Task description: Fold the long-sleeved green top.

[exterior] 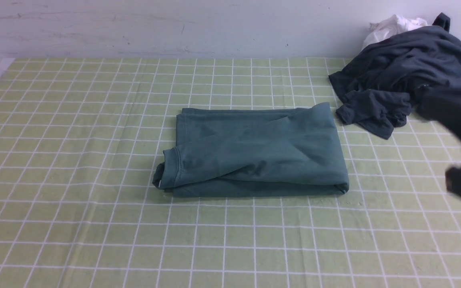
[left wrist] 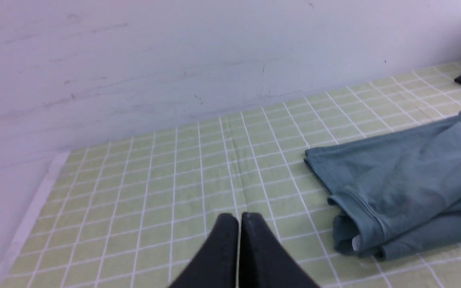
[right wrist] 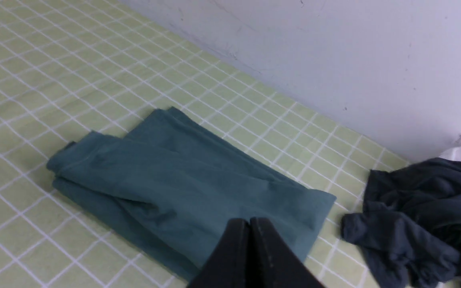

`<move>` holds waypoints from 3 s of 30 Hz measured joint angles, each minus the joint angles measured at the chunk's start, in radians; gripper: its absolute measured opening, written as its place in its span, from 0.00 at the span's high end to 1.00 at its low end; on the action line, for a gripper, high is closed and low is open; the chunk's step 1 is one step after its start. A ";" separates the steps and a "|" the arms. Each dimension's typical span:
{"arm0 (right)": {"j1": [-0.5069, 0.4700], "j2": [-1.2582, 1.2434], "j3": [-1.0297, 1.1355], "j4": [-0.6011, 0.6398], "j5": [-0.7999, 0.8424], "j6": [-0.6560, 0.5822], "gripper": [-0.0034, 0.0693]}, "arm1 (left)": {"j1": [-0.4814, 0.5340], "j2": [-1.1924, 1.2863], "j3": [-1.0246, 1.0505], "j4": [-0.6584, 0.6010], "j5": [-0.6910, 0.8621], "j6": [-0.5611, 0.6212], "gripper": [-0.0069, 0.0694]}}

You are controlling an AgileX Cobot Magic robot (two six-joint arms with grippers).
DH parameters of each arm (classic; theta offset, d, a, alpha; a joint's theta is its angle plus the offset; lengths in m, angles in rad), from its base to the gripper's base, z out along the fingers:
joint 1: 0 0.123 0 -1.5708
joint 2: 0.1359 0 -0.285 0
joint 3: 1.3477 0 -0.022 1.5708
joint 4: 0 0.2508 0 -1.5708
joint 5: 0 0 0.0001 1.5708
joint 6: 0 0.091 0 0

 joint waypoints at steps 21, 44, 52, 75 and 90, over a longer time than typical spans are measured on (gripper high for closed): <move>0.000 -0.163 0.691 0.072 -0.586 0.181 0.97 | 0.000 -0.004 0.006 -0.005 -0.011 0.009 0.91; -0.496 -0.771 0.691 0.042 0.041 0.012 0.97 | 0.003 -0.004 0.007 -0.006 -0.012 0.009 0.91; -0.498 -0.771 0.691 0.242 0.047 -0.142 0.97 | 0.003 -0.004 0.007 -0.006 -0.012 0.009 0.91; -0.498 -0.771 0.690 0.309 0.056 -0.258 0.97 | 0.003 -0.004 0.007 -0.006 -0.012 0.009 0.91; -0.498 -0.771 0.690 0.319 0.061 -0.258 0.97 | 0.115 -0.302 0.347 0.024 -0.104 0.013 0.91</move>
